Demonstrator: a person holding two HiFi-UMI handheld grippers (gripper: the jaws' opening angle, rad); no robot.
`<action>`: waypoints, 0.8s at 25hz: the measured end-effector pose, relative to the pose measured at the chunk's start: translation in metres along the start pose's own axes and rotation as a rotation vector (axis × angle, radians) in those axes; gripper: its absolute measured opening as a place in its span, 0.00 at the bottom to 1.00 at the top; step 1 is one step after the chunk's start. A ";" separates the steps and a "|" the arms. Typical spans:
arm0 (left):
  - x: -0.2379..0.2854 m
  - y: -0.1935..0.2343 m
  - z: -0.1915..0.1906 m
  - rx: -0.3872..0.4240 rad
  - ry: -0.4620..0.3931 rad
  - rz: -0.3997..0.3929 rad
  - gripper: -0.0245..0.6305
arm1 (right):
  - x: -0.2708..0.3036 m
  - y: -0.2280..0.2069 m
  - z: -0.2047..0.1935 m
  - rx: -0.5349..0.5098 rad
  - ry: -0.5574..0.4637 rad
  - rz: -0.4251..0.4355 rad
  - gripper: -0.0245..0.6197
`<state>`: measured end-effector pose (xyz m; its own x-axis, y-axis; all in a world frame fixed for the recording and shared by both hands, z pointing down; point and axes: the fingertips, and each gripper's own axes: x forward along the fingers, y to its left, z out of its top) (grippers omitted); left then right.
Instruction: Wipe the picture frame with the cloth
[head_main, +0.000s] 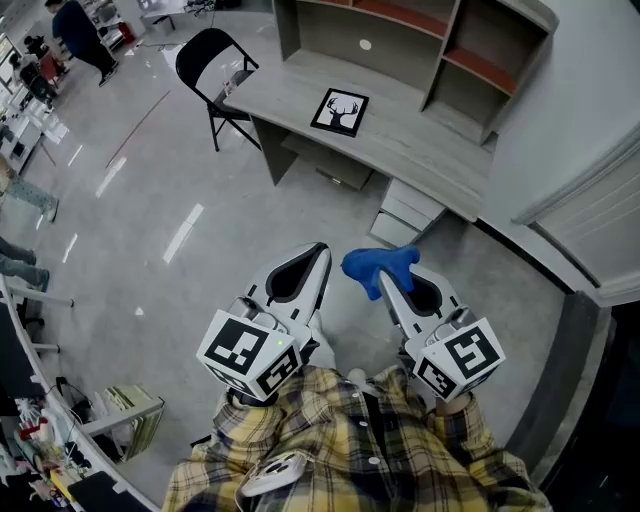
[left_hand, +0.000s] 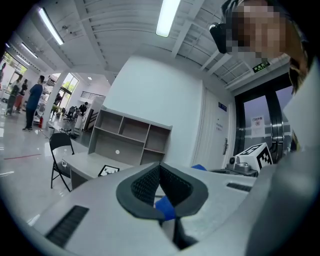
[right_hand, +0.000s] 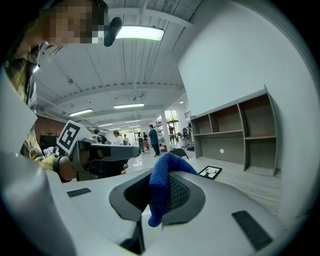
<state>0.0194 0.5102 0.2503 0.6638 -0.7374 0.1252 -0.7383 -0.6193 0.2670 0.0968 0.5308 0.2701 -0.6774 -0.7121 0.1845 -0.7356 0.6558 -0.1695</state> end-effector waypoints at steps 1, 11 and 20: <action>0.005 0.015 0.006 0.005 0.002 0.000 0.04 | 0.016 -0.003 0.006 0.000 -0.004 0.002 0.10; 0.036 0.144 0.032 0.005 0.035 -0.014 0.04 | 0.140 -0.036 0.022 0.047 0.001 -0.059 0.10; 0.084 0.206 0.033 -0.024 0.069 -0.023 0.04 | 0.196 -0.094 0.022 0.086 0.046 -0.130 0.10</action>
<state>-0.0803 0.3119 0.2845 0.6880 -0.7021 0.1838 -0.7201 -0.6289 0.2930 0.0335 0.3238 0.3014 -0.5769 -0.7764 0.2537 -0.8160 0.5335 -0.2227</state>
